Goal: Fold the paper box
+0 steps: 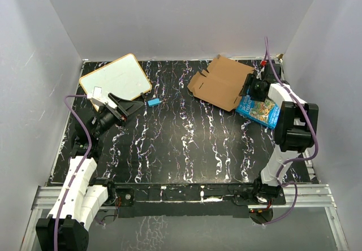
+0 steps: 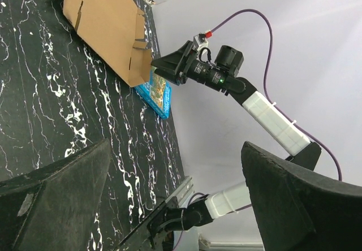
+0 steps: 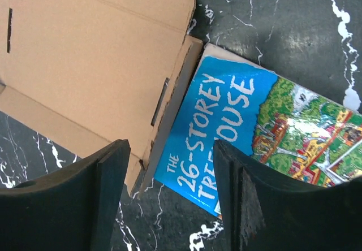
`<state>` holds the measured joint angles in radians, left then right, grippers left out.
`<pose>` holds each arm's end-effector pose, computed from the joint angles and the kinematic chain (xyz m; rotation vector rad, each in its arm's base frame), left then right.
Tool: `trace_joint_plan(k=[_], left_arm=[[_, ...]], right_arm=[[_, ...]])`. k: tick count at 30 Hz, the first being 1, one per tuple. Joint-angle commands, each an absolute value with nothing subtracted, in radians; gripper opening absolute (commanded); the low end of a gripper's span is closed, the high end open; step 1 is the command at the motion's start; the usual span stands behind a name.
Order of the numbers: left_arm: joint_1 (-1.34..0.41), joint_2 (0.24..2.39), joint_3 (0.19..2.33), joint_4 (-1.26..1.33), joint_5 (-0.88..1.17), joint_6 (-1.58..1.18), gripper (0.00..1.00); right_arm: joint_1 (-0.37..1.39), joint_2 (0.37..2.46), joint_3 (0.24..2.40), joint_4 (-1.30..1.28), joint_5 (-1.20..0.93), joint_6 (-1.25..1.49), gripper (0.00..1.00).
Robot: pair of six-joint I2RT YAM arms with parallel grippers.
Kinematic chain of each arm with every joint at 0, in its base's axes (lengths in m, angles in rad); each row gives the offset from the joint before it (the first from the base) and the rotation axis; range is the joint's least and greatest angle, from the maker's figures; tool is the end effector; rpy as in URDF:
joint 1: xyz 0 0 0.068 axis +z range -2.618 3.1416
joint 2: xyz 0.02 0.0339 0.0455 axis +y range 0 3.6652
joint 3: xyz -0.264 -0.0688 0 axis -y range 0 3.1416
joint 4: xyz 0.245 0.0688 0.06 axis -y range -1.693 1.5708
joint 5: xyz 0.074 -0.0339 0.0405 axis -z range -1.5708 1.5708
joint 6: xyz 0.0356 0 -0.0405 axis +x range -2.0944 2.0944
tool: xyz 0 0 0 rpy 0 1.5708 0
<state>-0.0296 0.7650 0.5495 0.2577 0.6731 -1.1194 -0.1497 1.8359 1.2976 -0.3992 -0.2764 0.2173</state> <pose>0.1827 -0.0276 0.3068 -0.3334 1.6884 -1.3912 0.3914 -0.0492 0.2069 0.3433 2.4726 0.3743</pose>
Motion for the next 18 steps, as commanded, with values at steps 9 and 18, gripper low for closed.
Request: trace_joint_plan(k=[9,18], left_arm=[[-0.032,0.768,0.561,0.253,0.672,-1.106,0.97],[-0.032,0.778,0.561,0.261,0.674,-1.109,0.97]], right_arm=[[-0.098,1.909,1.413,-0.376,-0.175,0.264,0.56],[-0.093,1.925,1.413,-0.379,-0.16,0.264,0.5]])
